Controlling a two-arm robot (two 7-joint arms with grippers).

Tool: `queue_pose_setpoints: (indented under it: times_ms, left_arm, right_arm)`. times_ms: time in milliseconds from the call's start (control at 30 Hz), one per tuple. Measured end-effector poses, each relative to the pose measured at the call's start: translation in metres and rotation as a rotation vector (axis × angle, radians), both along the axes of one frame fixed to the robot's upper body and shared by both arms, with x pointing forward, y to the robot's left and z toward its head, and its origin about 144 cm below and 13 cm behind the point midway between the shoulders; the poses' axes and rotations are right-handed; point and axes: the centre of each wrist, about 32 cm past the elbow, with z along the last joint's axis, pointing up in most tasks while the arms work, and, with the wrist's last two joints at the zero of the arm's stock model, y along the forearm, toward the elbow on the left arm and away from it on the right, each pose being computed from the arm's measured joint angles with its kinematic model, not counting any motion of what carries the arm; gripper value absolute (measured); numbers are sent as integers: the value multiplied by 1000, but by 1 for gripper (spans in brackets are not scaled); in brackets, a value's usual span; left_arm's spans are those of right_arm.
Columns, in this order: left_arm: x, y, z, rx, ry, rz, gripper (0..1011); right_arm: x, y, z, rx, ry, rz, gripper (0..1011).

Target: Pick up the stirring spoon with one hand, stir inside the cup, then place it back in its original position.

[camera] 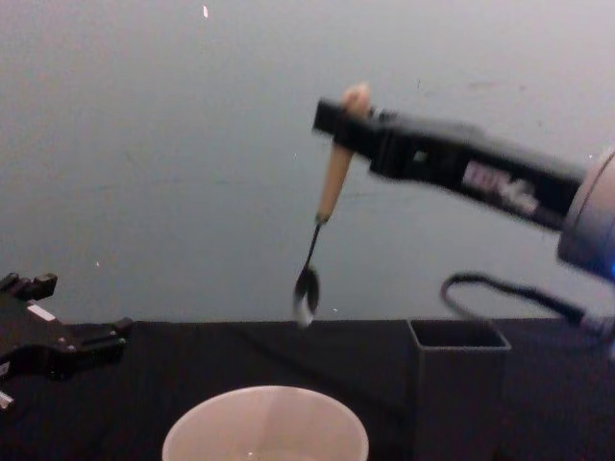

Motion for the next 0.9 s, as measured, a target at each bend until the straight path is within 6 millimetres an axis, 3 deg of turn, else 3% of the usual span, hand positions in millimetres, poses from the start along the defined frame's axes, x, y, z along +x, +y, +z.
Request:
queue_pose_setpoints:
  times_ms: [333, 900]
  left_arm:
    - [0, 0, 0, 0, 0, 0, 1001]
    - [0, 0, 0, 0, 0, 0, 1001]
  right_arm:
    - [-9, -17, 23, -17, -11, -138, 221]
    - [-22, -31, 20, -115, 54, -253, 221]
